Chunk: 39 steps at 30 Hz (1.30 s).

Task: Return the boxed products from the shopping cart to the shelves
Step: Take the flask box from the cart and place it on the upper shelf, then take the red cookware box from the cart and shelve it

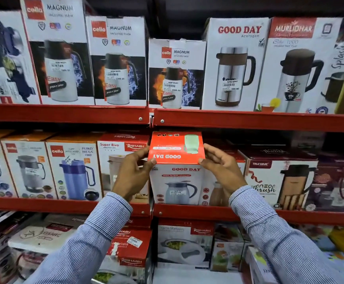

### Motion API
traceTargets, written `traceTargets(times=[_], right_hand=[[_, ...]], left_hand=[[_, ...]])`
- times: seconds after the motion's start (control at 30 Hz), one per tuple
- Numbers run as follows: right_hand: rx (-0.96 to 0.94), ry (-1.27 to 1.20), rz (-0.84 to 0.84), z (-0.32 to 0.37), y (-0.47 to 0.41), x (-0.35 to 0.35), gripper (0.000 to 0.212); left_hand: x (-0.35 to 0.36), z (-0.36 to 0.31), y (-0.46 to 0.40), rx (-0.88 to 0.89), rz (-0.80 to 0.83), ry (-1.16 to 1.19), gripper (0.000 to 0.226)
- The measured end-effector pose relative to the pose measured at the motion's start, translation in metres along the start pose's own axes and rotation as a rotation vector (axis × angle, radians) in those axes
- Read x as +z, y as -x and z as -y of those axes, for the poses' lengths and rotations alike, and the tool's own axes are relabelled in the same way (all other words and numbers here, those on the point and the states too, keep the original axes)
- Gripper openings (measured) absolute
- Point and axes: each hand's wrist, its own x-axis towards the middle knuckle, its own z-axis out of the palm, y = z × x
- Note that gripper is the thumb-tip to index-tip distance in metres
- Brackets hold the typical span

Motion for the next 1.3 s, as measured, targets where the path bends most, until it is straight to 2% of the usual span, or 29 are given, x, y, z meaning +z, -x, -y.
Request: traceTargets(times=[0.1,0.2,0.37,0.5,0.67,0.83,0.9,1.0,1.17,1.3], right_hand=[[0.010,-0.001,0.005,-0.002,-0.014,0.000,0.057],[0.010,0.010,-0.019,-0.006,-0.028,0.001,0.055],[-0.038,0.155,-0.057,-0.014,-0.042,0.000,0.044],[-0.052,0.298,-0.007,-0.017,-0.050,-0.001,0.046],[-0.079,0.412,0.047,-0.027,-0.030,0.001,0.068],[-0.334,1.055,0.043,-0.053,0.031,-0.001,0.073],[-0.358,1.225,0.041,-0.071,0.064,-0.003,0.073],[-0.270,1.314,0.110,-0.105,0.113,-0.007,0.074],[-0.030,1.376,0.279,-0.162,0.180,-0.016,0.076],[0.117,1.318,0.329,-0.205,0.221,-0.022,0.066]], left_hand=[[0.009,0.002,-0.014,-0.026,-0.003,0.010,0.047],[0.023,0.003,-0.023,-0.044,-0.089,-0.025,0.051],[0.044,0.004,-0.028,0.002,-0.209,-0.246,0.057],[0.053,0.005,-0.027,0.030,-0.165,-0.322,0.070],[0.050,0.014,-0.011,0.039,-0.049,-0.341,0.076],[0.053,0.041,0.053,0.252,0.052,-0.739,0.079],[0.058,0.057,0.091,0.315,0.103,-0.839,0.079],[0.067,0.091,0.144,0.329,0.194,-0.924,0.079],[0.075,0.147,0.212,0.245,0.354,-0.973,0.081],[0.081,0.183,0.252,0.093,0.480,-0.939,0.081]])
